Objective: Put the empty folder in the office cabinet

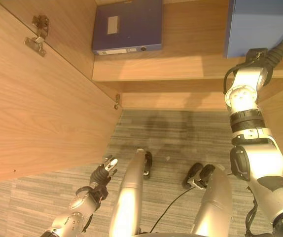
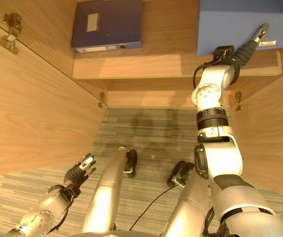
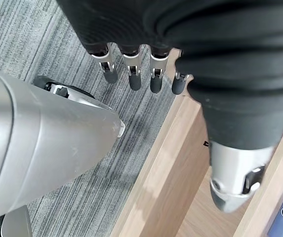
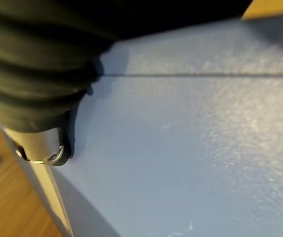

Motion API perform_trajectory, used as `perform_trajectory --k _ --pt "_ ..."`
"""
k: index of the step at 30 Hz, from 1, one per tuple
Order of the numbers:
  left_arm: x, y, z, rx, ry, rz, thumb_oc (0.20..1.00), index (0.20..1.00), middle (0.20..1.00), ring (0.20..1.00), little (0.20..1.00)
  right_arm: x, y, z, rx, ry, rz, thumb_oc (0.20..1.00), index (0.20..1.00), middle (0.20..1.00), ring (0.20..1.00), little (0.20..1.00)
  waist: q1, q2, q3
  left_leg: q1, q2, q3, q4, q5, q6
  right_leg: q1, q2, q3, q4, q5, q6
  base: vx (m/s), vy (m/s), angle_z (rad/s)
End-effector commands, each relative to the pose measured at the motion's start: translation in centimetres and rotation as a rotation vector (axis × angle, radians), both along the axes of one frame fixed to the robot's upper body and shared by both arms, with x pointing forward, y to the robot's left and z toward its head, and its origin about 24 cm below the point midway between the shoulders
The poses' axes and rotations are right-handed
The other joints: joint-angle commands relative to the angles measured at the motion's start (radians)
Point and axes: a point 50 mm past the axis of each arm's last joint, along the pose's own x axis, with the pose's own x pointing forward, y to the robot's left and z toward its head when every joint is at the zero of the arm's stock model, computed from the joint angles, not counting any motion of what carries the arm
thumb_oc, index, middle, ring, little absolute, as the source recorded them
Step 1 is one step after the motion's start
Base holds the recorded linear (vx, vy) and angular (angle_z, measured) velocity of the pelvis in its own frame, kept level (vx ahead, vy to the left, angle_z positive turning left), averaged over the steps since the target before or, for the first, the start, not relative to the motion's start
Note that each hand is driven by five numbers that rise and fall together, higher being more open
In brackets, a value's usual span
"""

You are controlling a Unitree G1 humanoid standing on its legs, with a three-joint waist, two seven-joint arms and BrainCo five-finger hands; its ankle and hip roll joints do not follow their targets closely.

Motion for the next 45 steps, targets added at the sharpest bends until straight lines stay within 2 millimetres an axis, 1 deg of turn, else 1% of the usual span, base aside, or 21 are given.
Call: perform_trajectory --k 1,5,7,12,17,21,29,30,31,32,33,34,35,36,37,38,39,40,42,44,45 --pt "0.0 -0.1 1.1 0.035 -0.054 -0.059 1.0 1.0 1.0 1.0 1.0 -0.8 -0.6 8.0 -0.142 -0.165 -0.004 0.2 0.2 0.2 0.2 0.2 0.032 0.002 -0.031 0.014 0.009 -0.036 -0.064 -0.053 0.022 0.097 -0.004 0.087 -0.062 -0.096 0.018 -0.01 -0.042 0.01" --pt "-0.1 -0.3 1.1 0.036 -0.047 -0.098 1.0 1.0 1.0 1.0 1.0 -1.4 -3.3 10.2 -0.181 -0.125 -0.066 0.2 0.2 0.2 0.2 0.2 0.059 0.007 -0.033 -0.014 0.004 -0.044 -0.068 -0.039 0.009 0.082 -0.016 0.073 -0.06 -0.097 0.025 0.0 -0.059 0.1" --pt "0.0 -0.1 1.3 0.041 -0.052 -0.1 1.0 1.0 1.0 1.0 1.0 -1.5 -4.4 10.3 -0.193 -0.068 -0.09 0.2 0.2 0.2 0.2 0.2 0.07 0.011 -0.032 -0.04 0.009 -0.048 -0.064 -0.033 0.002 0.066 -0.025 0.065 -0.052 -0.101 0.028 0.01 -0.05 0.25" --pt "0.5 0.6 2.2 0.072 -0.093 -0.074 1.0 1.0 1.0 1.0 1.0 -1.7 -5.5 10.5 -0.213 -0.004 -0.11 0.2 0.2 0.2 0.2 0.2 0.082 0.021 -0.031 -0.085 0.013 -0.051 -0.053 -0.027 -0.008 0.024 -0.036 0.055 -0.026 -0.11 0.028 0.0 -0.034 0.12" --pt "1.1 1.3 3.2 0.081 -0.142 -0.04 1.0 1.0 1.0 1.0 1.0 -1.5 -5.4 10.3 -0.215 0.004 -0.085 0.2 0.2 0.2 0.2 0.2 0.085 0.04 -0.032 -0.138 0.019 -0.054 -0.006 -0.042 -0.013 -0.033 -0.047 0.048 0.033 -0.126 0.032 0.02 -0.031 0.05" --pt "1.2 1.3 3.5 0.074 -0.153 -0.031 1.0 1.0 1.0 1.0 1.0 -1.4 -5.2 10.3 -0.207 0.001 -0.081 0.2 0.2 0.2 0.2 0.2 0.084 0.047 -0.032 -0.157 0.018 -0.053 0.011 -0.051 -0.01 -0.056 -0.047 0.051 0.053 -0.134 0.032 0.01 -0.007 0.05" --pt "1.0 1.4 3.0 0.065 -0.125 -0.031 1.0 1.0 1.0 1.0 1.0 -1.0 -4.4 10.4 -0.201 -0.021 -0.04 0.2 0.2 0.2 0.2 0.2 0.077 0.048 -0.038 -0.18 0.017 -0.05 0.02 -0.056 -0.004 -0.09 -0.044 0.061 0.071 -0.133 0.034 0.0 0.0 0.0" --pt "1.0 1.5 3.0 0.068 -0.123 -0.038 1.0 1.0 1.0 1.0 1.0 -1.0 -4.2 10.6 -0.218 -0.039 -0.024 0.937 0.937 0.937 0.937 0.937 0.076 0.048 -0.038 -0.18 0.019 -0.049 0.017 -0.054 -0.005 -0.09 -0.043 0.058 0.07 -0.136 0.034 0.0 0.0 0.0" --pt "0.9 1.6 2.9 0.072 -0.118 -0.044 1.0 1.0 1.0 1.0 1.0 -0.9 -3.9 10.8 -0.237 -0.065 0.002 1.0 1.0 1.0 1.0 1.0 0.077 0.048 -0.037 -0.179 0.018 -0.05 0.017 -0.053 -0.005 -0.088 -0.044 0.058 0.07 -0.137 0.033 0.02 -0.033 0.0" --pt "0.9 1.9 2.9 0.08 -0.122 -0.043 1.0 1.0 1.0 1.0 1.0 -1.1 -4.0 11.1 -0.24 -0.121 0.016 1.0 1.0 1.0 1.0 1.0 0.08 0.05 -0.04 -0.179 0.016 -0.053 0.016 -0.053 -0.006 -0.087 -0.045 0.058 0.072 -0.139 0.033 0.02 -0.037 0.0" --pt "0.8 2.0 2.8 0.083 -0.117 -0.043 1.0 1.0 1.0 1.0 1.0 -1.1 -4.2 11.0 -0.242 -0.123 0.016 1.0 1.0 1.0 1.0 1.0 0.082 0.049 -0.042 -0.178 0.016 -0.054 0.017 -0.053 -0.007 -0.087 -0.046 0.058 0.073 -0.14 0.033 0.03 -0.031 0.02" --pt "0.6 2.2 2.7 0.087 -0.112 -0.046 1.0 1.0 1.0 1.0 1.0 -1.1 -4.4 10.8 -0.25 -0.114 0.016 1.0 1.0 1.0 1.0 1.0 0.082 0.048 -0.044 -0.179 0.016 -0.055 0.018 -0.053 -0.007 -0.086 -0.045 0.058 0.073 -0.14 0.034 0.0 0.0 0.0" --pt "0.5 2.5 2.6 0.096 -0.101 -0.054 1.0 1.0 1.0 1.0 1.0 -0.9 -4.7 10.3 -0.292 -0.063 0.024 1.0 1.0 1.0 1.0 1.0 0.085 0.044 -0.047 -0.176 0.017 -0.054 0.015 -0.053 -0.007 -0.084 -0.045 0.057 0.072 -0.14 0.033 0.0 0.0 0.0" --pt "0.4 2.7 2.5 0.1 -0.094 -0.057 1.0 1.0 1.0 1.0 1.0 -0.6 -5.0 9.7 -0.383 0.027 0.03 1.0 1.0 1.0 1.0 1.0 0.086 0.041 -0.049 -0.176 0.018 -0.053 0.016 -0.052 -0.007 -0.086 -0.045 0.058 0.073 -0.138 0.032 0.03 -0.032 0.01" --pt "0.4 3.2 2.6 0.129 -0.09 -0.097 1.0 1.0 1.0 1.0 1.0 0.3 -5.2 7.3 -0.63 0.325 0.094 1.0 1.0 1.0 1.0 1.0 0.089 0.031 -0.053 -0.177 0.021 -0.056 0.018 -0.052 -0.008 -0.087 -0.044 0.058 0.074 -0.138 0.03 0.01 -0.034 0.03" --pt "0.5 3.1 2.8 0.137 -0.094 -0.122 1.0 1.0 1.0 1.0 1.0 0.5 -5.3 6.7 -0.7 0.414 0.129 1.0 1.0 1.0 1.0 1.0 0.09 0.029 -0.053 -0.181 0.02 -0.057 0.016 -0.048 -0.007 -0.091 -0.044 0.057 0.073 -0.136 0.027 0.01 -0.054 0.07" --pt "0.7 3.0 3.4 0.148 -0.109 -0.167 1.0 1.0 1.0 1.0 1.0 0.6 -5.4 5.8 -0.842 0.556 0.17 1.0 1.0 1.0 1.0 1.0 0.091 0.024 -0.053 -0.182 0.022 -0.058 0.019 -0.047 -0.007 -0.092 -0.043 0.056 0.075 -0.138 0.023 0.0 -0.053 0.09" --pt "0.7 3.0 3.8 0.165 -0.114 -0.203 1.0 1.0 1.0 1.0 1.0 0.4 -5.9 5.2 -0.929 0.653 0.185 1.0 1.0 1.0 1.0 1.0 0.091 0.017 -0.052 -0.181 0.021 -0.061 0.019 -0.046 -0.008 -0.09 -0.042 0.055 0.074 -0.142 0.019 0.01 -0.053 0.07" --pt "0.6 3.0 4.2 0.183 -0.121 -0.236 1.0 1.0 1.0 1.0 1.0 -0.1 -6.9 4.6 -1.038 0.772 0.198 1.0 1.0 1.0 1.0 1.0 0.096 0.011 -0.052 -0.18 0.022 -0.065 0.023 -0.047 -0.009 -0.083 -0.041 0.05 0.075 -0.145 0.017 0.01 -0.059 0.04" --pt "0.6 3.5 4.4 0.199 -0.126 -0.243 1.0 1.0 1.0 1.0 1.0 -1.1 -8.9 4.3 -1.224 0.973 0.162 1.0 1.0 1.0 1.0 1.0 0.1 0.004 -0.052 -0.18 0.017 -0.068 0.026 -0.048 -0.008 -0.08 -0.045 0.046 0.079 -0.148 0.016 0.02 -0.054 0.05" --pt "0.5 3.5 4.5 0.197 -0.13 -0.241 1.0 1.0 1.0 1.0 1.0 -1.3 -9.2 4.4 -1.275 1.014 0.147 1.0 1.0 1.0 1.0 1.0 0.099 0.004 -0.051 -0.178 0.017 -0.068 0.024 -0.047 -0.008 -0.079 -0.046 0.045 0.079 -0.15 0.015 0.01 -0.032 0.06"
